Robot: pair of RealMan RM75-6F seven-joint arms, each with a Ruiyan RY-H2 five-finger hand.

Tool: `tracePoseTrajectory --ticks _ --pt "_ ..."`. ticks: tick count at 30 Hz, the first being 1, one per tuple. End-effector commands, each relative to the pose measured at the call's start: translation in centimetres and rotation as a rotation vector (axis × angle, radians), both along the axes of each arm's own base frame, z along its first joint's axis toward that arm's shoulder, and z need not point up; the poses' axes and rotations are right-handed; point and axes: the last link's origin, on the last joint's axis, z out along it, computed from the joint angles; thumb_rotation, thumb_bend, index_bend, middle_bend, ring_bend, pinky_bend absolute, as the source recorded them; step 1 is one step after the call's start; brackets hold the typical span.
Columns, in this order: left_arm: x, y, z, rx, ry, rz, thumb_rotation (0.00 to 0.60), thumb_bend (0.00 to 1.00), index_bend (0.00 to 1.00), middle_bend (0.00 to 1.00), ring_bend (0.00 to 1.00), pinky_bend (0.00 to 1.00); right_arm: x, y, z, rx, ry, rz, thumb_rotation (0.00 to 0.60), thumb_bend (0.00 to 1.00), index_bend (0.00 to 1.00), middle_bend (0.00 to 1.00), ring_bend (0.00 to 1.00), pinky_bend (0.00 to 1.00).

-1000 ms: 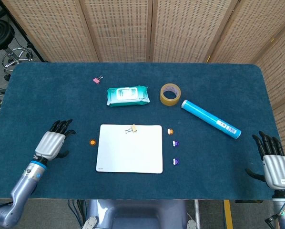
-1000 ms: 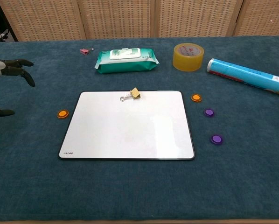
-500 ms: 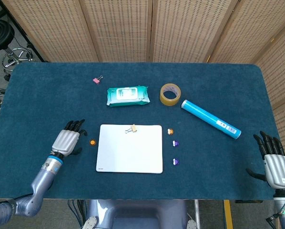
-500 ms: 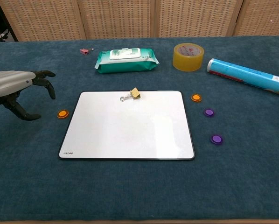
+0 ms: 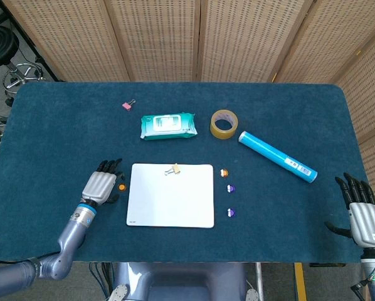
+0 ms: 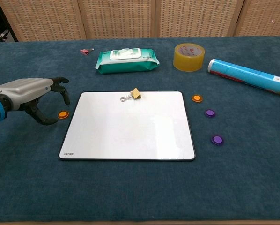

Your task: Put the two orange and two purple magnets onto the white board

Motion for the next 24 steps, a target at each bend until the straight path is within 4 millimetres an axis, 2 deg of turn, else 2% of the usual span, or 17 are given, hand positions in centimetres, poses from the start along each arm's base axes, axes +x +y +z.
tracePoseTrajectory --ticks 1,24 --pt "0.2 0.2 -0.3 0.01 0.001 0.0 0.6 0.31 0.38 0.0 0.0 0.0 -0.1 0.0 0.0 0.001 -0.001 -0.004 0.6 0.0 0.0 0.0 0.0 0.0" --pt "0.4 0.2 -1.7 0.015 0.016 0.009 0.6 0.32 0.45 0.0 0.0 0.0 -0.2 0.0 0.1 0.008 -0.008 -0.016 0.6 0.0 0.0 0.0 0.0 0.0"
